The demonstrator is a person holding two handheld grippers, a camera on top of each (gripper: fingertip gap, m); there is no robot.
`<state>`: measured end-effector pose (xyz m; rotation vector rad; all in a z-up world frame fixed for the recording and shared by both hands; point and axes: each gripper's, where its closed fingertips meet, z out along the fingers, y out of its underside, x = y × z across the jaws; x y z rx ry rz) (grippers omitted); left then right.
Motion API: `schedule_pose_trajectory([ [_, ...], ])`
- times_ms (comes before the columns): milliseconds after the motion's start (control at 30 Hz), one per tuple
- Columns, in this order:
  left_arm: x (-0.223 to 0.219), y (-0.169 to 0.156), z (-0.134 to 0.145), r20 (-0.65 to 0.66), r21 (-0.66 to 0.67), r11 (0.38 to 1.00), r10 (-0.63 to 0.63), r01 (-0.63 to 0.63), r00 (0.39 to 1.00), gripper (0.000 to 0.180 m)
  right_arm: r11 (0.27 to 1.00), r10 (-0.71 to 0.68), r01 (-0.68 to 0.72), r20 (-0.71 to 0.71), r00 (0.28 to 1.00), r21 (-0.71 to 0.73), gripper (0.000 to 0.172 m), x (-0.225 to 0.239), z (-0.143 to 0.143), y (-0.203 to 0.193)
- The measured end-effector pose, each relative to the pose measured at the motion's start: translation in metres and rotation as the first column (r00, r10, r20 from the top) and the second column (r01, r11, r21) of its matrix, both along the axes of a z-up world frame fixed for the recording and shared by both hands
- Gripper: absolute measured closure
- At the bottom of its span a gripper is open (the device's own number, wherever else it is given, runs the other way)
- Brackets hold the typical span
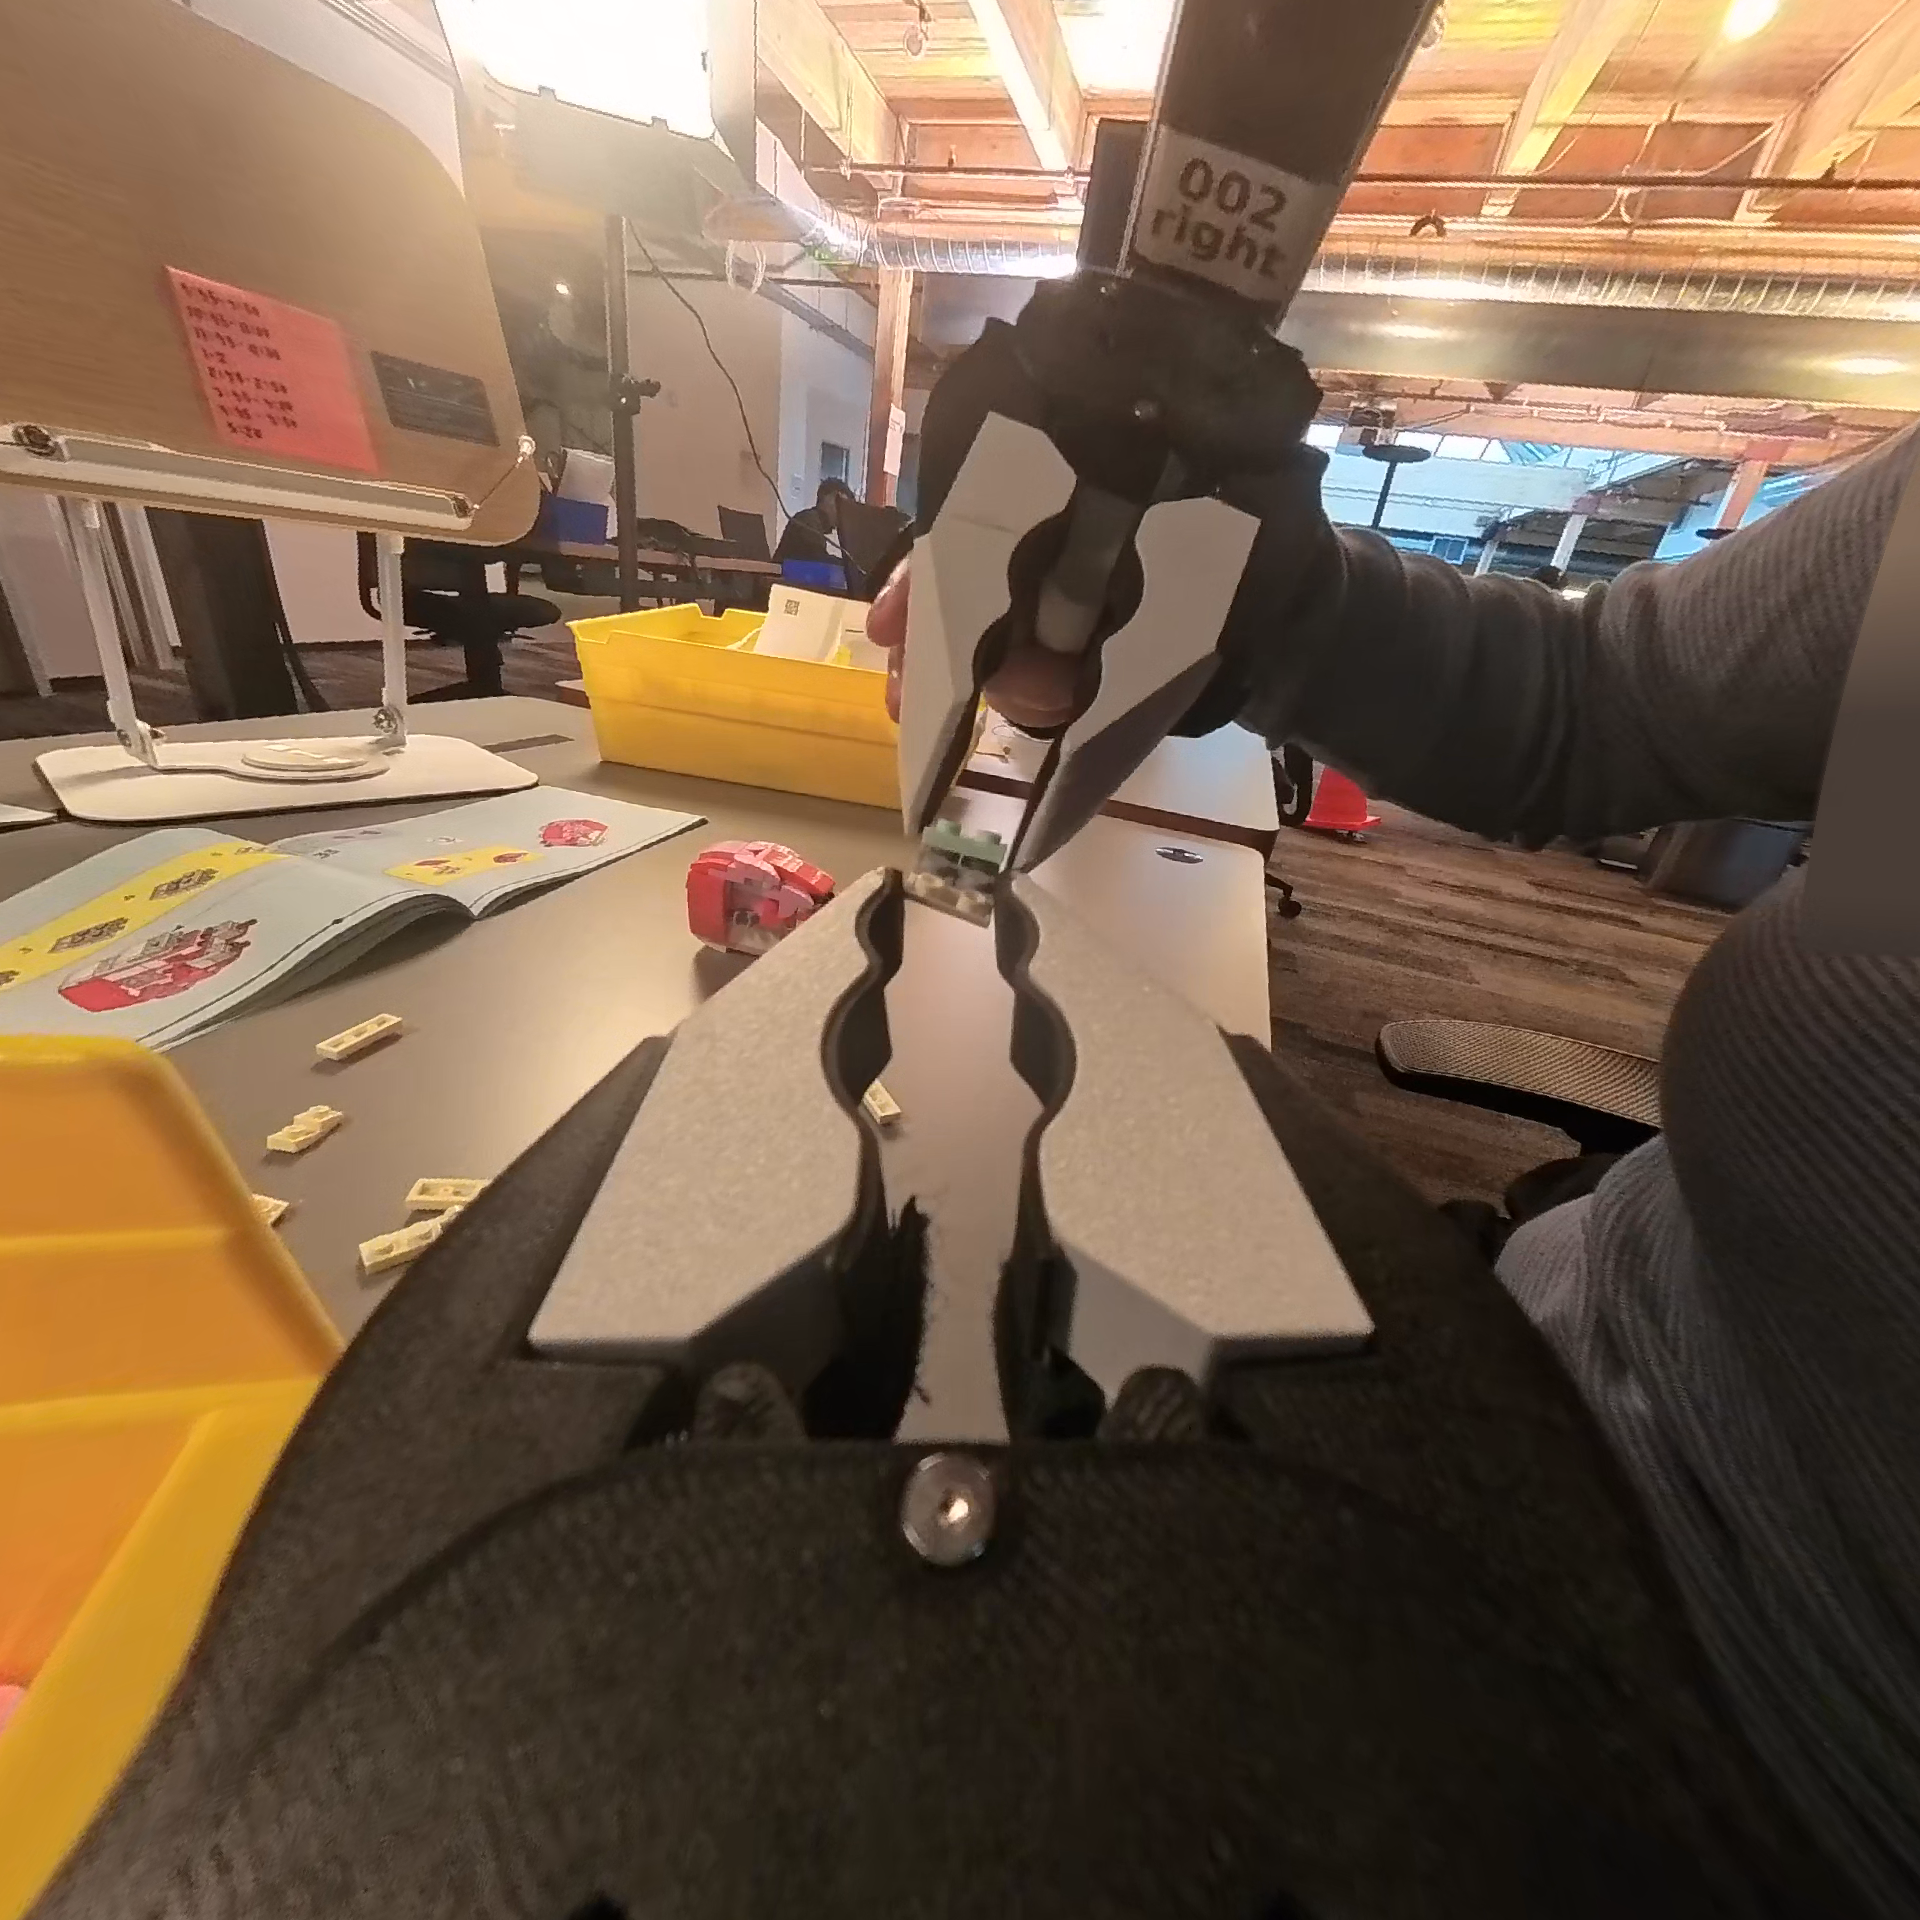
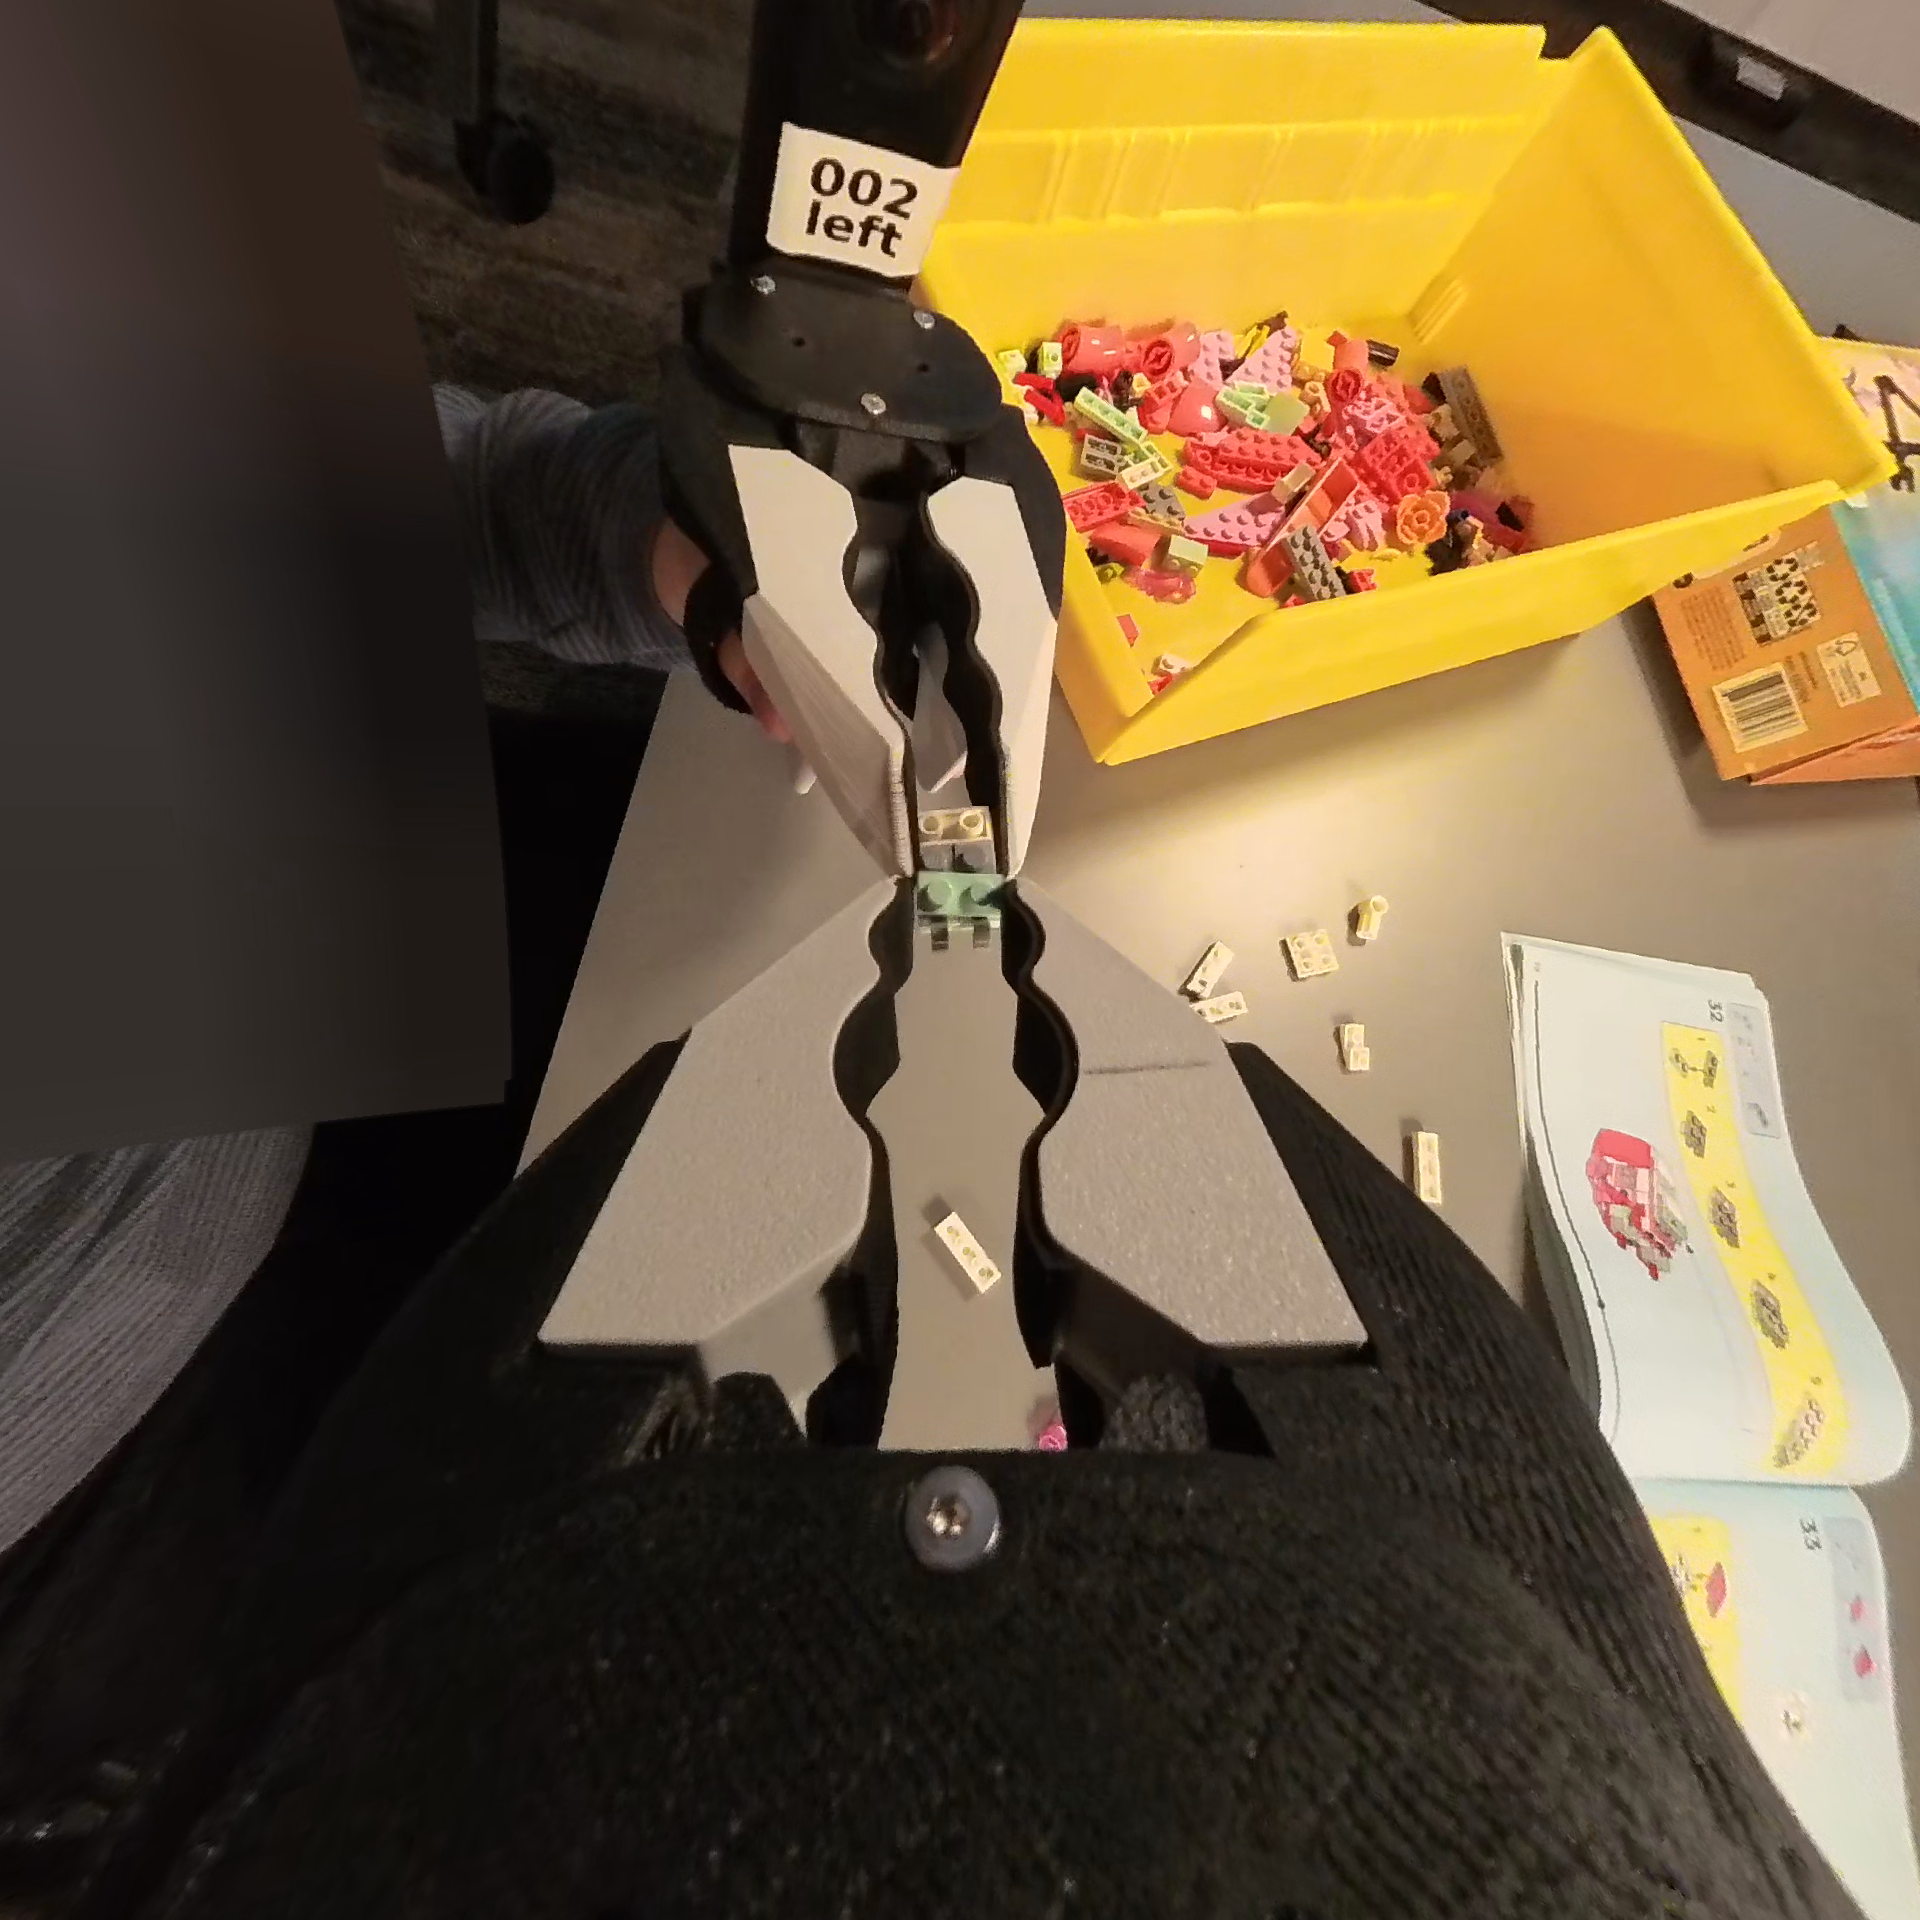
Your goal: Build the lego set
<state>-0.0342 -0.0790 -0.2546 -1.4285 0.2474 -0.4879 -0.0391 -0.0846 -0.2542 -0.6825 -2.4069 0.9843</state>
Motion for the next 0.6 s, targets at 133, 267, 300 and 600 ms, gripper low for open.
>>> schedule_pose_trajectory([
  [133, 0.0004, -0.0002, 0.0001, 0.001, 0.000, 1.000, -0.003, 0.003, 1.000, 0.164, 1.000, -0.008, 0.008, 0.010, 1.000, -0.004, 0.156, 0.0008, -0.0018, 0.0009],
  [267, 0.0006, -0.0001, -0.0001, 0.000, -0.002, 1.000, -0.003, 0.003, 1.000, 0.164, 1.000, -0.011, 0.011, 0.012, 1.000, -0.007, 0.156, 0.0010, -0.0022, 0.0012],
  [300, 0.0004, -0.0001, 0.0000, 0.001, -0.001, 1.000, -0.003, 0.003, 1.000, 0.164, 1.000, -0.012, 0.012, 0.012, 1.000, -0.007, 0.156, 0.0010, -0.0021, 0.0012],
  [600, 0.0001, -0.0003, 0.0002, 0.004, -0.001, 1.000, -0.003, 0.003, 1.000, 0.164, 1.000, -0.005, 0.005, 0.007, 1.000, 0.000, 0.155, 0.0015, -0.0011, 0.0012],
])
